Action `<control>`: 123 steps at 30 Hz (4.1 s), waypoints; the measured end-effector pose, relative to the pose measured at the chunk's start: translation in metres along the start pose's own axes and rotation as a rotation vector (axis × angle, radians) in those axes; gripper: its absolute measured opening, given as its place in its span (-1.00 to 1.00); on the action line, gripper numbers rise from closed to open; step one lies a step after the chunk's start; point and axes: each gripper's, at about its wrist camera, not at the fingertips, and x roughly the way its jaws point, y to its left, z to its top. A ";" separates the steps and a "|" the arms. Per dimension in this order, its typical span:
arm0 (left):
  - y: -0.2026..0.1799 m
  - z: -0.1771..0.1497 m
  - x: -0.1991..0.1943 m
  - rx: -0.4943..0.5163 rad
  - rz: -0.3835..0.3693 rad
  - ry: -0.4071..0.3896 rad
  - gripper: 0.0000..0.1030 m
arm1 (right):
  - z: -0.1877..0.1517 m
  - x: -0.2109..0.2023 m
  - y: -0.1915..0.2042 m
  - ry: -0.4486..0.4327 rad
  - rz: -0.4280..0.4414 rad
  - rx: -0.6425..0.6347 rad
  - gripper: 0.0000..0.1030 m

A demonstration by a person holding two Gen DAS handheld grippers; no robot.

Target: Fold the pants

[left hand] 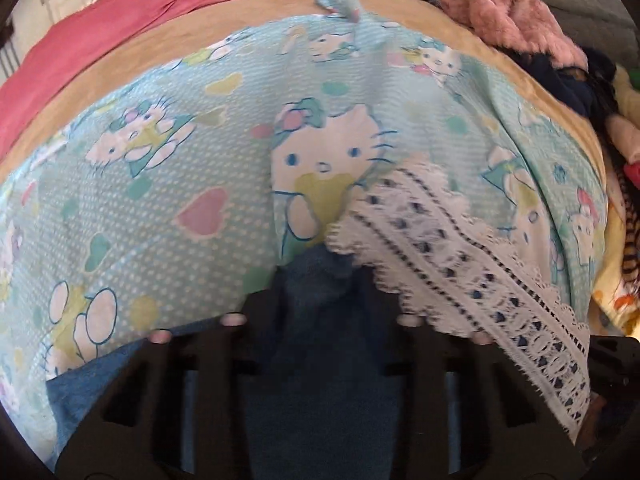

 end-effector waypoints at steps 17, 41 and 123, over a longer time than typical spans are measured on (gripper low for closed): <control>0.073 -0.027 -0.101 -0.226 -0.163 -0.294 -0.96 | 0.043 -0.030 0.107 -0.116 0.106 -0.336 -0.48; 0.198 -0.212 -0.175 -0.746 -0.035 -0.466 -0.83 | -0.032 0.078 0.246 0.128 0.043 -0.788 -0.29; 0.113 -0.280 -0.160 -0.811 -0.075 -0.184 0.39 | -0.004 0.036 0.108 0.248 0.171 -0.257 0.28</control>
